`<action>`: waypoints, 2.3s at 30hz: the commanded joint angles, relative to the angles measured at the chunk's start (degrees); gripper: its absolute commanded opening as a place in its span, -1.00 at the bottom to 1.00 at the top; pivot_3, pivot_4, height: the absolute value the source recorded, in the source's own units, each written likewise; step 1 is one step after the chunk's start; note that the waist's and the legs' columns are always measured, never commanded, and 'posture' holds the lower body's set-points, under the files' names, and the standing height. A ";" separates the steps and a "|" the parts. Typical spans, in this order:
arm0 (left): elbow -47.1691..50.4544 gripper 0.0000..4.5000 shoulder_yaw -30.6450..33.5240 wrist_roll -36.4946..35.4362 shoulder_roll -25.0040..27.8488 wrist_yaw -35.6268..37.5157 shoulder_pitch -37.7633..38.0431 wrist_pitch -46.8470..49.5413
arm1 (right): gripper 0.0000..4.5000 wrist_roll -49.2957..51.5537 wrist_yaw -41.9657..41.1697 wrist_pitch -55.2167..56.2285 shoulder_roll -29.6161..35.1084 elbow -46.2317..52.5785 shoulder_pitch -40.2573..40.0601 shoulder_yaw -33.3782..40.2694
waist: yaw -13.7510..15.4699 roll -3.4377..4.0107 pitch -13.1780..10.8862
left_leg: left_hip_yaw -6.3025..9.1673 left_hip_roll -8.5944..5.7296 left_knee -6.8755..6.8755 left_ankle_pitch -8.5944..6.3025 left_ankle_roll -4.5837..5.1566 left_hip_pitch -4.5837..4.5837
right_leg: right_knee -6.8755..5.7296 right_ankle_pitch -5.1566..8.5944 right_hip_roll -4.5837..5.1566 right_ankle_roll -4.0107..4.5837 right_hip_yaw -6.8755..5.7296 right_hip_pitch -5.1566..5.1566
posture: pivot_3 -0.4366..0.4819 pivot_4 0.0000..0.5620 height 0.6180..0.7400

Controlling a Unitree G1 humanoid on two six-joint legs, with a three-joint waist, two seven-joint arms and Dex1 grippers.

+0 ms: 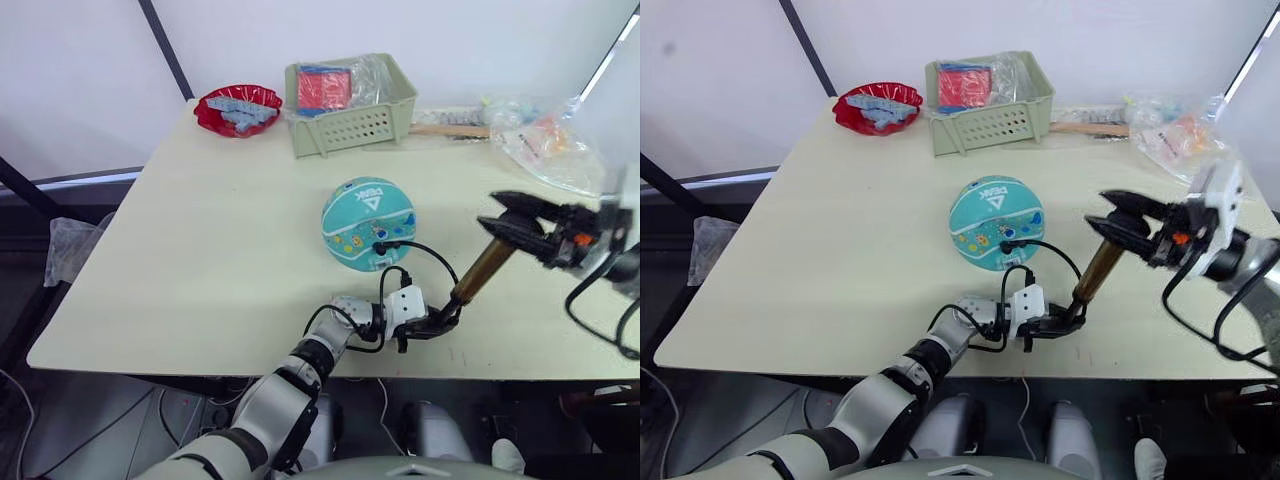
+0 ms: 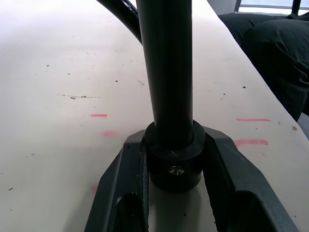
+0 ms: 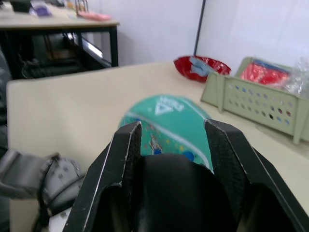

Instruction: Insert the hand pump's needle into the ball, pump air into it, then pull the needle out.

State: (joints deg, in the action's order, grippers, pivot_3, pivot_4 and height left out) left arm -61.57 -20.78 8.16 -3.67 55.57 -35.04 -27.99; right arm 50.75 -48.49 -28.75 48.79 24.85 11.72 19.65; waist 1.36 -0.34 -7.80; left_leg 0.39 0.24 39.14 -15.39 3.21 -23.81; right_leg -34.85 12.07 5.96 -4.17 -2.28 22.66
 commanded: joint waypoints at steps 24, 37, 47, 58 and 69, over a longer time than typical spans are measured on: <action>-4.48 -0.54 -2.62 3.74 1.72 0.69 2.56 2.61 | -0.30 -16.96 -1.32 11.74 -7.43 -2.81 -10.25 -10.93 | 0.11 -0.66 0.49 | 0.07 0.09 -0.01 0.00 0.00 0.12 | -0.01 0.01 -0.14 0.00 -0.03 -0.05 | -0.05 -0.47 0.96; -4.18 -0.54 -2.55 3.59 1.66 0.33 2.78 2.93 | -0.30 -27.57 -1.25 22.70 -13.41 -9.73 -12.96 -19.15 | -0.37 -0.80 0.94 | 0.07 0.10 -0.02 0.00 0.00 0.21 | -0.03 0.01 -0.16 0.01 -0.01 -0.11 | -0.05 -0.47 0.96; -4.32 -0.54 -2.62 3.67 1.57 0.31 2.87 2.95 | -0.31 -14.20 -1.12 14.46 -9.86 -1.42 -6.93 -8.50 | -0.18 -0.44 0.62 | 0.05 0.06 -0.01 0.00 -0.01 0.11 | -0.02 0.00 -0.08 0.01 -0.01 -0.04 | -0.05 -0.47 0.96; -4.56 -0.54 -2.81 3.79 1.35 0.67 2.66 2.79 | -0.31 -0.28 1.30 2.45 -2.21 1.74 1.85 3.70 | 0.19 -0.16 0.18 | 0.03 0.03 0.00 0.00 0.00 0.05 | 0.00 0.00 -0.04 0.01 -0.02 -0.01 | -0.05 -0.47 0.96; -4.69 -0.54 -2.74 3.84 1.84 0.87 2.65 2.65 | -0.31 4.26 2.08 -1.87 3.15 0.12 9.31 8.22 | 0.28 -0.08 0.05 | 0.00 0.02 0.00 0.00 0.00 0.01 | -0.01 0.00 -0.03 0.01 0.00 0.00 | -0.05 -0.47 0.96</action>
State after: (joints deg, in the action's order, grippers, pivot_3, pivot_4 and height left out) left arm -61.83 -20.79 8.11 -3.85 55.61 -35.15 -27.67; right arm 53.86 -48.28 -32.37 50.66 24.07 17.77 22.50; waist 1.64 -0.42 -7.74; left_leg 0.40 0.26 39.14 -15.39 3.21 -23.81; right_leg -34.86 12.07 5.93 -4.16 -2.28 22.66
